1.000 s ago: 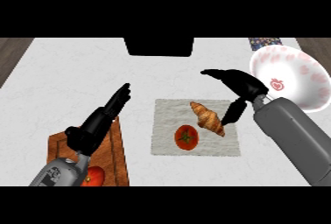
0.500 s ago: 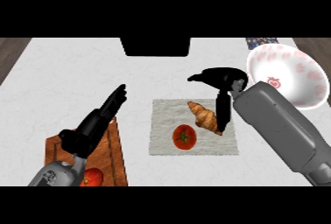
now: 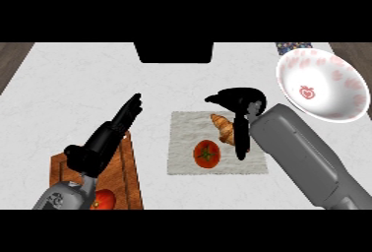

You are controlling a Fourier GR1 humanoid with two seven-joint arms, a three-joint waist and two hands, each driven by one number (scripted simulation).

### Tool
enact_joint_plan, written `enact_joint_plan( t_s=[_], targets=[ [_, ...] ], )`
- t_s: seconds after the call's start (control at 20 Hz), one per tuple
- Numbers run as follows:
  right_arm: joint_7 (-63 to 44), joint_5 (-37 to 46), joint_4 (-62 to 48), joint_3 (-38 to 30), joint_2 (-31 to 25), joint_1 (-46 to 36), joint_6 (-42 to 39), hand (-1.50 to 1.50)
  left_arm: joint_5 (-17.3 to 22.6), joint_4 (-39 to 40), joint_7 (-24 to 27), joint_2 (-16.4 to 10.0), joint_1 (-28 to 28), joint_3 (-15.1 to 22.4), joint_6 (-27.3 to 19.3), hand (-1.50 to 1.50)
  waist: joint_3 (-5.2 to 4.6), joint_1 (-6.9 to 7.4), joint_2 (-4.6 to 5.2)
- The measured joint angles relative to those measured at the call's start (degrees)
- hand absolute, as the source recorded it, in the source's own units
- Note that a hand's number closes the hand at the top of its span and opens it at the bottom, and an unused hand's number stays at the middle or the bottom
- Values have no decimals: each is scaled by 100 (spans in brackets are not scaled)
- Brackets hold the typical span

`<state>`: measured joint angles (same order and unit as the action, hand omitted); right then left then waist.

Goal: Pick the croissant from the placemat and place it in the bowl

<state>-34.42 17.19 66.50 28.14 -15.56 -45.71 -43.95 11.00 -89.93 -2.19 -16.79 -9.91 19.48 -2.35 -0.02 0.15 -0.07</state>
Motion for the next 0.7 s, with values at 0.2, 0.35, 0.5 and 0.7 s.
enact_joint_plan(
  t_s=[0.2, 0.35, 0.5, 0.7],
  targets=[
    [64, 388, 342, -45, 52, 266, 91, -150, -113, -66, -16, 112, 121, -62, 68, 0, 2, -1, 2],
    [240, 743, 596, -24, 7, 564, 255, -150, -180, 17, -23, 213, 72, -138, 136, 0, 2, -9, 3],
    [378, 1096, 768, -11, 67, 758, 483, -150, -265, 47, 104, 276, 172, -190, 212, 0, 1, -6, 4],
    [632, 1623, 760, -3, 64, 918, 757, -150, -365, -22, 13, 328, 193, -274, 294, 0, 2, 2, 6]
  ],
)
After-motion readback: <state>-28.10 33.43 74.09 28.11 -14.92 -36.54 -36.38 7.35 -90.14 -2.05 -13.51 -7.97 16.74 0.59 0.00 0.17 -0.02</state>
